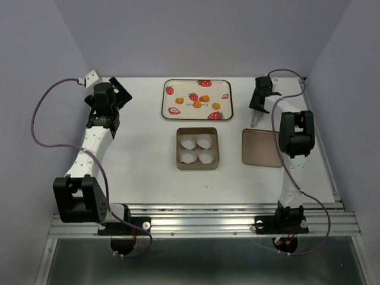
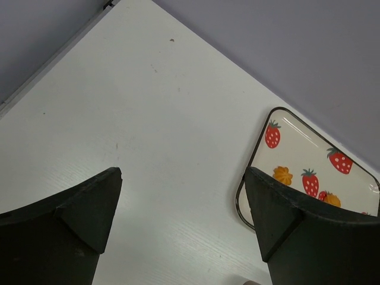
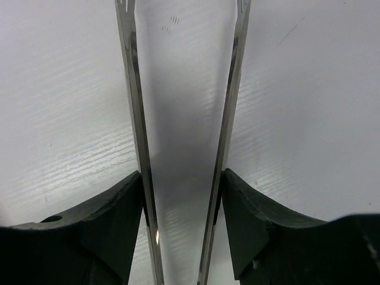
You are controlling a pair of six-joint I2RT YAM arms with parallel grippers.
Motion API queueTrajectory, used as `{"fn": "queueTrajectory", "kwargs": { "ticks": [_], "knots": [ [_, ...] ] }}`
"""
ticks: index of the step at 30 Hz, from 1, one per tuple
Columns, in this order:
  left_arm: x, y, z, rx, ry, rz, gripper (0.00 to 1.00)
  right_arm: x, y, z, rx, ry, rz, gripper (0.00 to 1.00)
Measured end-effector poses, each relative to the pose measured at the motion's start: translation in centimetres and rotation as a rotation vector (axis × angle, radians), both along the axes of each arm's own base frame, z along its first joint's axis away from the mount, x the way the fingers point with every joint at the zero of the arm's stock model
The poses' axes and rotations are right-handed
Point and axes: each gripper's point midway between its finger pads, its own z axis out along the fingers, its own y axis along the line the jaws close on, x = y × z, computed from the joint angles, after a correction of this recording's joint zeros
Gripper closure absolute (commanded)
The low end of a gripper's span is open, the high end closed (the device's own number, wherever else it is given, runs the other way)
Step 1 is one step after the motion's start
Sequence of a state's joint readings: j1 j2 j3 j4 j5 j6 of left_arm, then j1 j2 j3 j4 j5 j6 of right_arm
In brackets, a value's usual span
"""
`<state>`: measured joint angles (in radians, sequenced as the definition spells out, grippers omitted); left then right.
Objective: Pack the cookies
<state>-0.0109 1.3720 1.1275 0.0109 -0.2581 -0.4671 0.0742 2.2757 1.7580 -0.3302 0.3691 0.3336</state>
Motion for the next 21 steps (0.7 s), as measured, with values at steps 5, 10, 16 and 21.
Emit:
{"fn": "queueTrajectory", "kwargs": {
  "ticks": [5, 10, 16, 21],
  "knots": [
    [-0.3, -0.1, 0.8, -0.003, -0.02, -0.008, 0.04, 0.0, 0.0, 2.3, -0.02, -0.012, 0.034, 0.42],
    [-0.7, -0.3, 2.0, -0.006, -0.049, -0.015, 0.04, 0.0, 0.4, 9.0, -0.005, -0.12, 0.068, 0.42],
    [-1.2, -0.3, 3.2, -0.008, -0.079, -0.018, 0.04, -2.9, 2.8, 18.2, 0.087, -0.278, 0.201, 0.45],
    [-1.2, -0.4, 3.2, -0.009, -0.078, -0.021, 0.02, -5.1, 7.5, 19.8, 0.202, -0.284, 0.443, 0.44]
  ]
}}
